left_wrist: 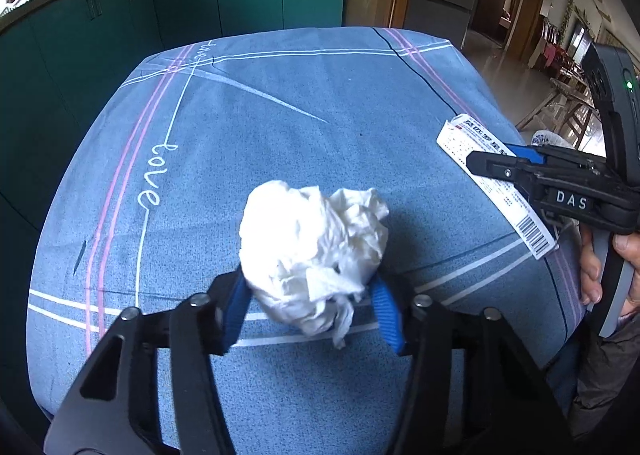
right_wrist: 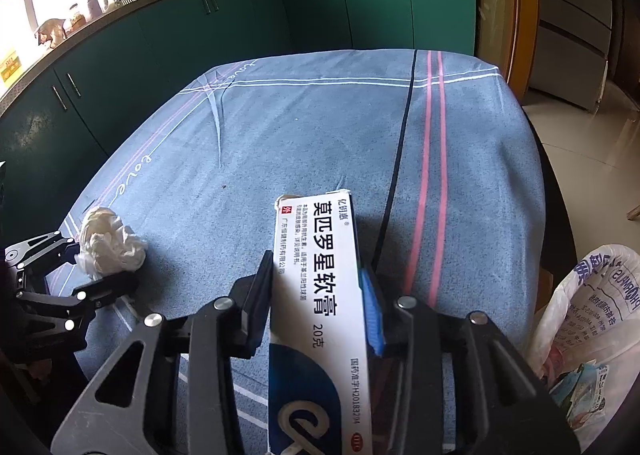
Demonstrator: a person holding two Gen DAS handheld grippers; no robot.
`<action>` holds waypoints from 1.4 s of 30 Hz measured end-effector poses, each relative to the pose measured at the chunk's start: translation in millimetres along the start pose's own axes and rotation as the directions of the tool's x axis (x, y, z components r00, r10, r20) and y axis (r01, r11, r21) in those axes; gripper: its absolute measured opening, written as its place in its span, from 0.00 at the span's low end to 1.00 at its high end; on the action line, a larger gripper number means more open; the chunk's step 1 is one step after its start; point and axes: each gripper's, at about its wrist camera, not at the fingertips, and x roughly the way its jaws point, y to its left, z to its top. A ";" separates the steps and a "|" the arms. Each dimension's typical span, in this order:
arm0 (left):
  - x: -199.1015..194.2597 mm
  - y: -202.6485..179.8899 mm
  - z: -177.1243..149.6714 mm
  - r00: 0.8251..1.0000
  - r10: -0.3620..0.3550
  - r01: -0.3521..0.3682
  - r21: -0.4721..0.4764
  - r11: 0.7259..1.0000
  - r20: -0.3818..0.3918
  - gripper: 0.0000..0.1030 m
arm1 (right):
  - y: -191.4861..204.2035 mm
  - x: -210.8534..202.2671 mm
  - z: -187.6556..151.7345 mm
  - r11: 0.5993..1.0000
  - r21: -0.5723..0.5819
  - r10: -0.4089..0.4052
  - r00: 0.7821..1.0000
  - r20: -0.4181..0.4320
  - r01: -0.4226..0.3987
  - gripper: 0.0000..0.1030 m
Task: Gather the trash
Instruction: 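Close the left tool on the crumpled white tissue and lift it, then drop the tissue from the left tool into the wastebasket while the right tool drops the medicine box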
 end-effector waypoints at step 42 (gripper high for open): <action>-72.3 -5.6 20.1 0.914 0.210 -0.197 -0.073 0.978 0.348 0.42 | -36.1 -78.8 -21.6 0.999 0.041 -0.026 0.978 0.207 0.018 0.39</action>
